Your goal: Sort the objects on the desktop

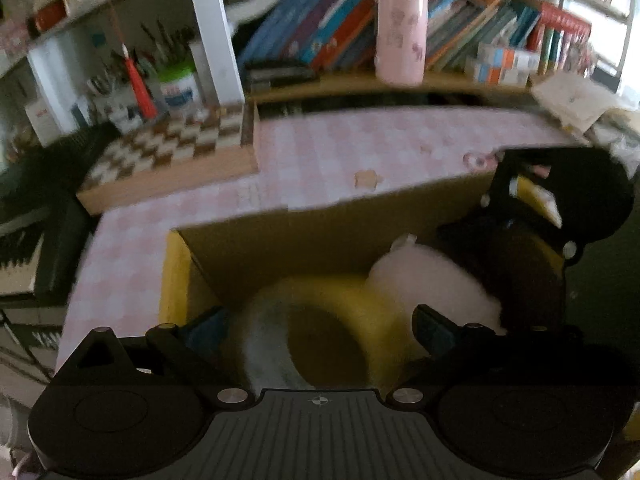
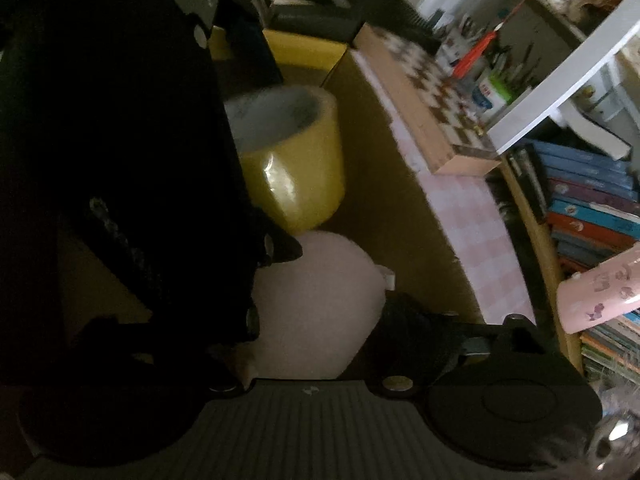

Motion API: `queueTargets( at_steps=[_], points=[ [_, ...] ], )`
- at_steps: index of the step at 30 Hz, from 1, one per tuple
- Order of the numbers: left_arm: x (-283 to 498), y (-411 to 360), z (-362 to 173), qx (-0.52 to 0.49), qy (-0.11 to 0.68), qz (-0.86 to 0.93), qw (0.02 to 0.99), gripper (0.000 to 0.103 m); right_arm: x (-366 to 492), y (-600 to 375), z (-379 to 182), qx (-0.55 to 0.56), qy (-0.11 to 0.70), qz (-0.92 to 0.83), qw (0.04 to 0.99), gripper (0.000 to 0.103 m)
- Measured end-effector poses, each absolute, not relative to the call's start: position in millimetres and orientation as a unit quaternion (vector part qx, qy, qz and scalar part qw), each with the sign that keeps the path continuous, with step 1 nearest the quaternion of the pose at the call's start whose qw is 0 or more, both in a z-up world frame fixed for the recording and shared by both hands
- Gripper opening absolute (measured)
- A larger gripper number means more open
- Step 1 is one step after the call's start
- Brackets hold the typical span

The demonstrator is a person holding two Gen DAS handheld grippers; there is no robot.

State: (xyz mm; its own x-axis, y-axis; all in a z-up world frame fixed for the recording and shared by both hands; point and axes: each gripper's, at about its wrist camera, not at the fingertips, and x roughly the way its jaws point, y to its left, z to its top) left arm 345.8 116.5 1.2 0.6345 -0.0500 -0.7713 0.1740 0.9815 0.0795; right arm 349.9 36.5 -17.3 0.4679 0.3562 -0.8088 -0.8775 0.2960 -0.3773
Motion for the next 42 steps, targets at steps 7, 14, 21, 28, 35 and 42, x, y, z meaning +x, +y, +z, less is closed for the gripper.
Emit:
queueTargets(
  at_steps=[7,14,21,28,35,42],
  points=[
    [316.6,111.1,33.0,0.08,0.352,-0.053,0.931,0.103,332.3,13.0,11.3,-0.368,0.285,0.399,0.79,0.089],
    [277.5,117.1,53.2,0.074,0.325,-0.038,0.942,0.103,303.1,-22.0,40.4,-0.285,0.276,0.352,0.848,0.089],
    [247.9,120.3,54.9,0.06,0.307,-0.022,0.95,0.103,285.0,-45.4,48.2,-0.208,0.283,0.303,0.886,0.088],
    [225.4,122.6,49.9,0.04,0.307,-0.007,0.951,0.103,271.4,-61.7,39.9,-0.133,0.342,0.263,0.892,0.046],
    [207.4,130.4,39.3,0.018,0.317,0.009,0.948,0.103,262.0,-58.3,24.3,-0.075,0.395,0.248,0.881,0.023],
    [207.7,143.8,24.9,0.006,0.33,0.034,0.943,0.103,265.6,-41.4,22.9,-0.058,0.392,0.246,0.885,0.023]
  ],
)
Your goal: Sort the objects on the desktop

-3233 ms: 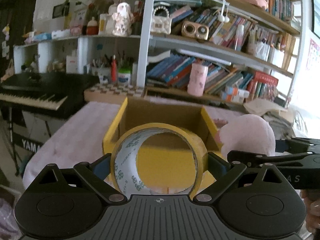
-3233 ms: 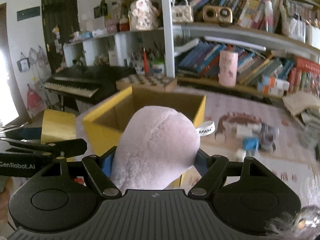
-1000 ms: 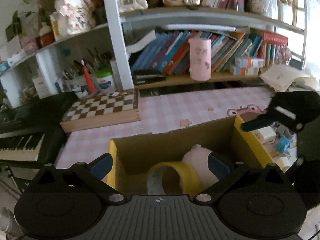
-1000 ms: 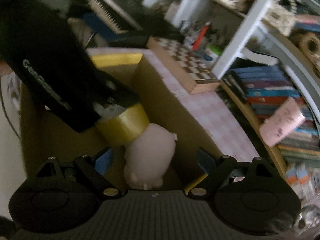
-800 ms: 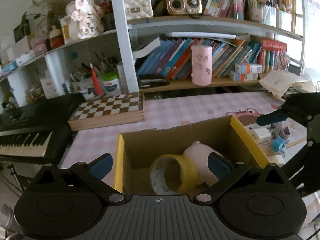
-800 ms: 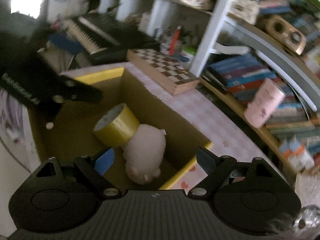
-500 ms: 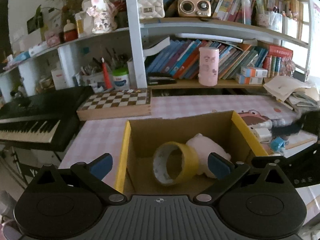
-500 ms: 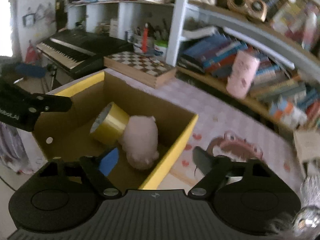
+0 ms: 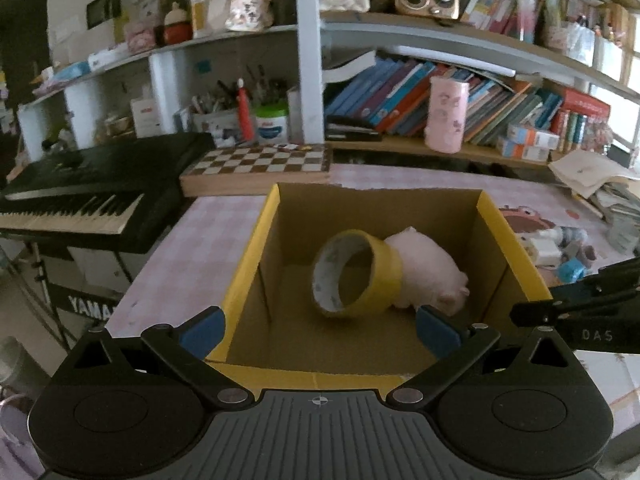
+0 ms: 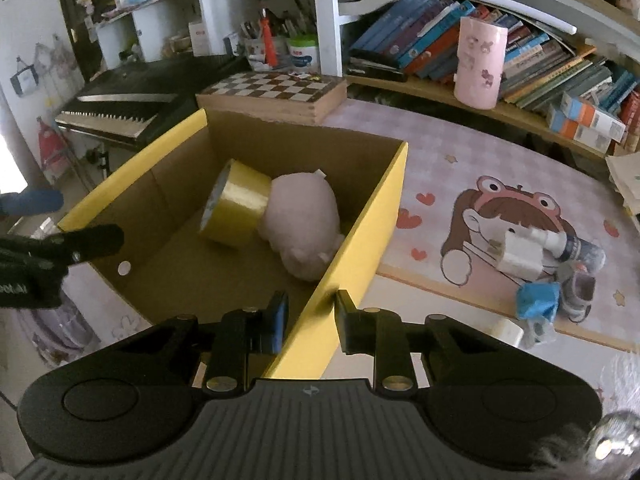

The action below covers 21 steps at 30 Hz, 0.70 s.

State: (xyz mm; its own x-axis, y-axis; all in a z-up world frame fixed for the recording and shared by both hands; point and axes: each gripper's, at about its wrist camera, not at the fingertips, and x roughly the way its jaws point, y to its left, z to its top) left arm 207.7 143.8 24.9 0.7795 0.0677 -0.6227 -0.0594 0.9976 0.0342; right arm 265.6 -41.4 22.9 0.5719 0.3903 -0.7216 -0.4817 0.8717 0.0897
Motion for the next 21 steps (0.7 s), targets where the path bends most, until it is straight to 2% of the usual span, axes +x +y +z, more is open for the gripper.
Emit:
queueTargets(
  at_steps=[11,14,15,17,18,19,20,21],
  points=[
    [217.0,162.4,20.9,-0.005,0.328,0.08,0.941,0.103,284.8,-25.4,20.0,-0.064,0.375,0.242,0.892,0.018],
    [222.5,165.7,15.2,0.006,0.346,0.108,0.932,0.099,283.8,-27.1,19.1,-0.062,0.371,0.242,0.894,0.018],
    [224.5,167.3,12.9,0.01,0.35,0.112,0.93,0.093,284.0,-27.6,18.9,-0.06,0.37,0.238,0.896,0.017],
    [230.3,172.9,7.6,0.008,0.365,0.119,0.923,0.07,285.1,-29.1,18.5,-0.06,0.364,0.231,0.9,0.015],
    [233.9,176.9,4.2,-0.001,0.375,0.119,0.919,0.047,286.1,-29.9,18.3,-0.06,0.361,0.228,0.902,0.014],
    [236.9,180.8,0.9,-0.012,0.384,0.118,0.916,0.03,287.1,-30.5,18.1,-0.06,0.36,0.227,0.903,0.014],
    [239.9,184.3,-2.9,-0.021,0.391,0.121,0.912,0.027,288.4,-31.2,18.0,-0.061,0.359,0.227,0.903,0.014],
    [242.3,187.0,-6.7,-0.028,0.394,0.124,0.91,0.02,289.9,-31.5,18.0,-0.063,0.359,0.228,0.903,0.013]
  ],
)
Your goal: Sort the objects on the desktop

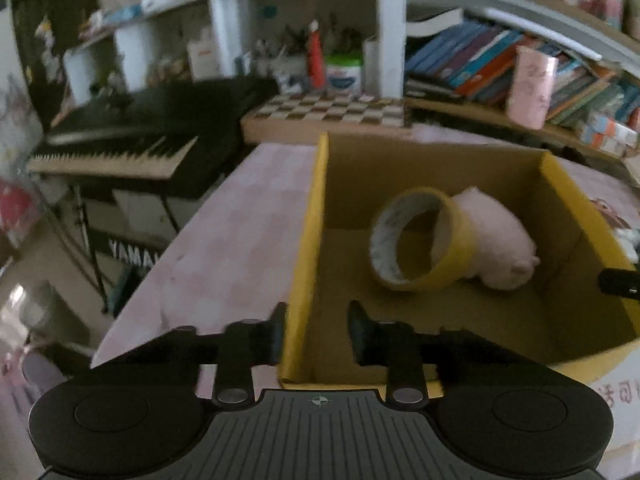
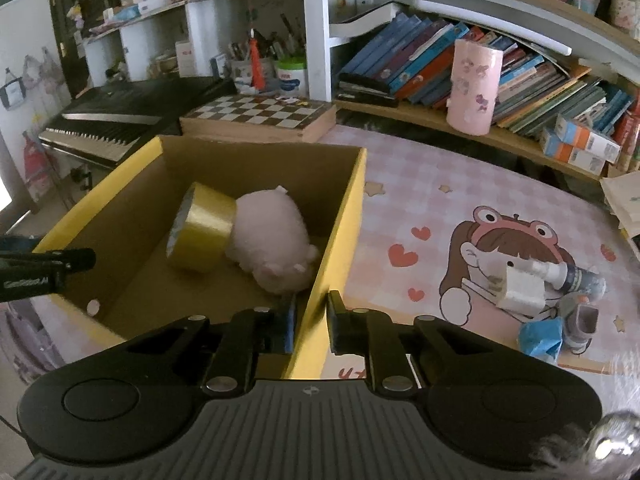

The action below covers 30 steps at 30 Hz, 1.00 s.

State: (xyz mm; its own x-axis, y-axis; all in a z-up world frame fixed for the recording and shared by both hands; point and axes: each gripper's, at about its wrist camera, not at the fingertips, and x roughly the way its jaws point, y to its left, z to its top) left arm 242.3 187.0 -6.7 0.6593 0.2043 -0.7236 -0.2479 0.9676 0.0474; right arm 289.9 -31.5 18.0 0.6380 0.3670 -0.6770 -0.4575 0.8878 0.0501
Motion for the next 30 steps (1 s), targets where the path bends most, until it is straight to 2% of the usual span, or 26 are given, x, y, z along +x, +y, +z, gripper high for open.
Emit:
queueTargets(
  at_steps=[1,3,23,26,27,28,30],
  points=[
    [244.7,189.6,-9.8,-0.031,0.396,0.126,0.909,0.011,291.6,-32.1,18.1,-0.064,0.359,0.228,0.903,0.013],
    [249.0,194.3,-13.6,-0.041,0.397,0.124,0.909,0.007,294.5,-34.1,17.5,-0.062,0.358,0.228,0.903,0.013],
    [330.3,217.3,-21.0,-0.021,0.383,0.095,0.919,0.009,350.9,-3.4,14.0,-0.079,0.346,0.187,0.916,0.013],
    [323.5,216.4,-17.0,-0.012,0.363,0.095,0.927,0.017,348.2,-6.9,15.1,-0.065,0.341,0.194,0.918,0.019],
    [318.9,215.0,-13.4,-0.012,0.353,0.092,0.931,0.029,344.4,-10.4,17.3,-0.06,0.33,0.197,0.921,0.023],
    [313.3,212.6,-9.3,-0.011,0.343,0.088,0.935,0.045,339.2,-14.0,20.4,-0.058,0.317,0.196,0.926,0.034],
    [300.5,204.3,0.4,-0.003,0.314,0.087,0.945,0.058,329.8,-20.7,27.9,-0.05,0.299,0.198,0.932,0.037]
  ],
)
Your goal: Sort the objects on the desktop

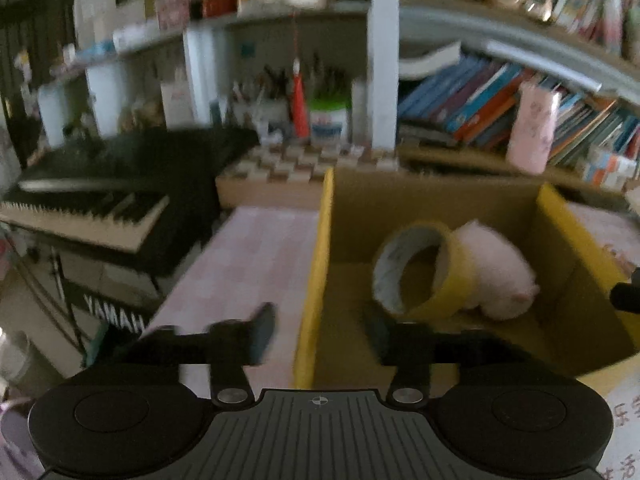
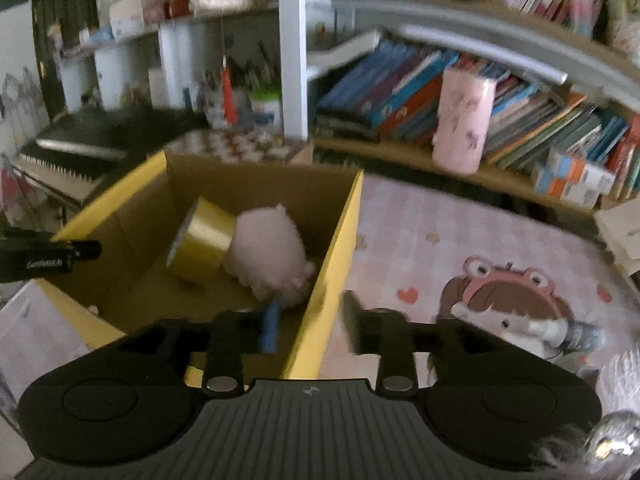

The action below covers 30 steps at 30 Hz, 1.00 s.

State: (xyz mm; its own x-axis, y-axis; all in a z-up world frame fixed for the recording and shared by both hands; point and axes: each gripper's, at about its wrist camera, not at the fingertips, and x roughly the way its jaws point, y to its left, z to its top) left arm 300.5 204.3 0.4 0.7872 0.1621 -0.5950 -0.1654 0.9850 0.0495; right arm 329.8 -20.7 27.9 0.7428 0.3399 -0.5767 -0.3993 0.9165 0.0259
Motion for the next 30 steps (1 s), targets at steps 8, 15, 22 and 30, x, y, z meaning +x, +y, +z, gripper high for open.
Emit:
queueTargets(
  at_steps=[8,15,22,30],
  points=[
    [245.5,159.1,36.1,0.018,0.232,0.039,0.972,0.07,281.0,-45.0,57.3,-0.041,0.239,0.187,0.952,0.04],
    [181.6,134.7,51.1,-0.009,0.201,0.028,0.979,0.071,226.0,-66.9,71.5,-0.027,0.218,0.179,0.959,0.04],
    [118.9,116.3,53.4,-0.029,0.205,0.026,0.978,0.071,161.2,-88.8,75.7,-0.017,0.204,0.167,0.965,0.04],
    [60.9,97.5,42.0,-0.03,0.214,0.027,0.976,0.071,92.1,-109.4,62.9,-0.009,0.208,0.142,0.968,0.041]
  ],
)
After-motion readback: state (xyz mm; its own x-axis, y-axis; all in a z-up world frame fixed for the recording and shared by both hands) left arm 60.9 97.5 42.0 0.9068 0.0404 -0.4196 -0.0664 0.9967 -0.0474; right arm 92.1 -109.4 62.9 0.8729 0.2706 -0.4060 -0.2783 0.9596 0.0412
